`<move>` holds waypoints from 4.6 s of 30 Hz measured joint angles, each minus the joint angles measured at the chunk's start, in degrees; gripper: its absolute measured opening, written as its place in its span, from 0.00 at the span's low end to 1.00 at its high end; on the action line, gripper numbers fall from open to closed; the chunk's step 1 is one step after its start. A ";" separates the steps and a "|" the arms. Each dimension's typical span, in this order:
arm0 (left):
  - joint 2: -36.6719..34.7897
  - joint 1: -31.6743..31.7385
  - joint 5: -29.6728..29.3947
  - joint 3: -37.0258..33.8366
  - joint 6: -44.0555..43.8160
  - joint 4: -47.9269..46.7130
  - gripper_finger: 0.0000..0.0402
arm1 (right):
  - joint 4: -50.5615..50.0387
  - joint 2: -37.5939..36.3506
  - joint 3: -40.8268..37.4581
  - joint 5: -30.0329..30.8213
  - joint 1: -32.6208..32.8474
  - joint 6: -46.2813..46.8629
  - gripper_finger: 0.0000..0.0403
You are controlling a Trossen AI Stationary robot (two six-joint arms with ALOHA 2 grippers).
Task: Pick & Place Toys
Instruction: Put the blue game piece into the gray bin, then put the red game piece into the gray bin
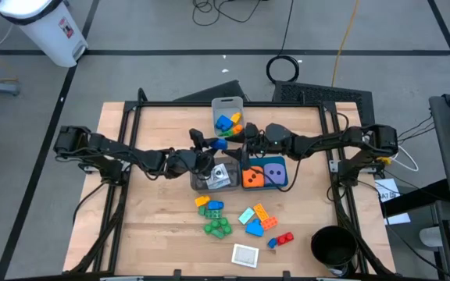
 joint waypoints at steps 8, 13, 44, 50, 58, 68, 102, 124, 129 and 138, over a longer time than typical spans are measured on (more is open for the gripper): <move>0.00 0.16 1.53 0.02 0.02 2.22 0.41 | -0.43 0.00 0.00 1.48 0.02 0.00 0.66; 0.00 0.27 2.98 0.02 -0.45 2.11 0.37 | -0.37 0.08 0.00 1.45 0.07 0.00 0.62; -2.26 -2.11 -1.56 0.02 -13.60 -1.86 0.51 | -3.71 2.90 3.87 -3.81 -2.00 -2.85 0.21; -12.14 -0.50 4.61 0.04 -19.99 -9.63 0.52 | -3.64 3.19 3.67 1.73 -4.78 -7.05 0.21; -20.18 11.17 27.77 0.07 -32.03 -19.79 0.52 | -6.04 11.30 8.93 8.68 -14.40 -8.48 0.21; -20.20 14.78 28.50 0.09 -36.09 -19.59 0.52 | -10.70 17.24 12.98 5.61 -19.12 -3.07 0.37; -20.17 14.76 28.50 0.07 -36.00 -19.37 0.52 | -38.66 -26.77 2.23 -9.47 25.07 -12.60 0.51; -20.17 14.76 28.55 0.04 -35.98 -18.97 0.52 | -41.67 -11.16 1.22 21.62 52.87 3.59 0.62; -20.15 14.76 28.56 0.04 -35.98 -18.93 0.52 | -42.90 -5.93 1.20 17.45 54.23 4.69 0.62; -20.15 14.76 28.57 0.04 -35.98 -18.95 0.52 | -52.12 -3.25 1.31 17.51 57.42 13.70 0.64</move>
